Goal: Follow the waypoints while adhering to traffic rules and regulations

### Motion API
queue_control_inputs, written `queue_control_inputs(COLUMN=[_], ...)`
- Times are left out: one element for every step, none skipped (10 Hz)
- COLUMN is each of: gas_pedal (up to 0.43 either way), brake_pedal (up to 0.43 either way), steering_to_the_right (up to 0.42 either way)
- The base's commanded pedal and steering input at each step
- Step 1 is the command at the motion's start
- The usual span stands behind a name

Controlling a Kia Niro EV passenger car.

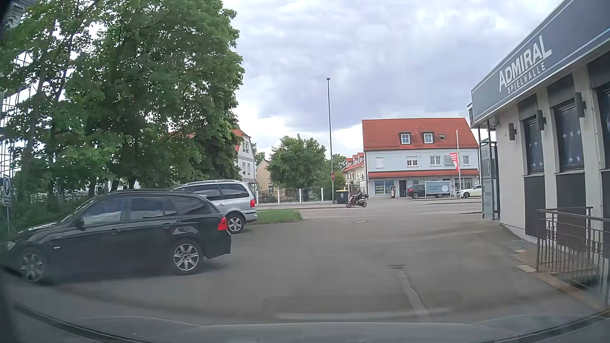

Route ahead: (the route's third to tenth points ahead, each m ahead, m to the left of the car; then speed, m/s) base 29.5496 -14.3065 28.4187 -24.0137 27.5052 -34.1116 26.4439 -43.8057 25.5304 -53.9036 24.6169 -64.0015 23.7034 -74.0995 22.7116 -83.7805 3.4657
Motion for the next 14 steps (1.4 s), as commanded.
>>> queue_control_inputs(gas_pedal=[0.008,0.008,0.008,0.008,0.008,0.02,0.02,0.02,0.02,0.028,0.039,0.039,0.039,0.039], brake_pedal=[0.018,0.024,0.024,0.018,0.018,0.018,0.018,0.018,0.018,0.018,0.024,0.018,0.018,0.018], steering_to_the_right=[0.091,0.079,0.068,0.057,0.05,0.05,0.05,0.05,0.048,0.048,0.049,0.051,0.054,0.056])
